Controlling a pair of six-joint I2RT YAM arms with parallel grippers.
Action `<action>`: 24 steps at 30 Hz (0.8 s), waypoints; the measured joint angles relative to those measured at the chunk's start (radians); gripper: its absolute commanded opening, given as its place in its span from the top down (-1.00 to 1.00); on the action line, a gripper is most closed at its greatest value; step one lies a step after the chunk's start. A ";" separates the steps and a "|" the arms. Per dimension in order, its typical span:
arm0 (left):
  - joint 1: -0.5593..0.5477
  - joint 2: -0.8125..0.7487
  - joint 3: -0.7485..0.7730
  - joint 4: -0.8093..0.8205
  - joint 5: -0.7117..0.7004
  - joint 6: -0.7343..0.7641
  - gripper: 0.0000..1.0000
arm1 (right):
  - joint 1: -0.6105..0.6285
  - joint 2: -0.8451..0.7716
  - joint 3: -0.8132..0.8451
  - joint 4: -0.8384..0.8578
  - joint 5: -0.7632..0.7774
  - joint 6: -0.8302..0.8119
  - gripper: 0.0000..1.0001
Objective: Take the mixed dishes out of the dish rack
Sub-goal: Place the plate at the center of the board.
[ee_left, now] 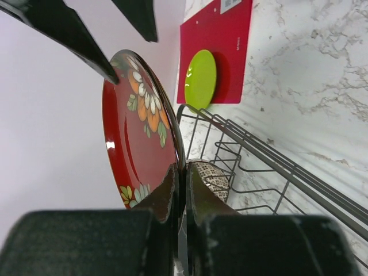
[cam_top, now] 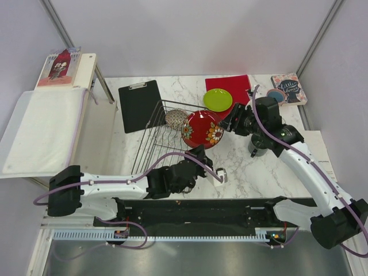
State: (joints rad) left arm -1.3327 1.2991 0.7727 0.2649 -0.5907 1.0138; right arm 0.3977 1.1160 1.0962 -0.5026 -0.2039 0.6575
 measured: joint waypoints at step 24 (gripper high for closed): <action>-0.023 0.034 0.042 0.045 -0.120 -0.029 -0.98 | 0.000 -0.032 -0.166 0.196 -0.095 0.072 1.00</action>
State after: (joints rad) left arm -1.3560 1.3327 0.8150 0.3103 -0.7105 0.9852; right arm 0.3981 1.0836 0.9298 -0.3061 -0.2993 0.7300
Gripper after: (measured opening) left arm 0.712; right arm 0.032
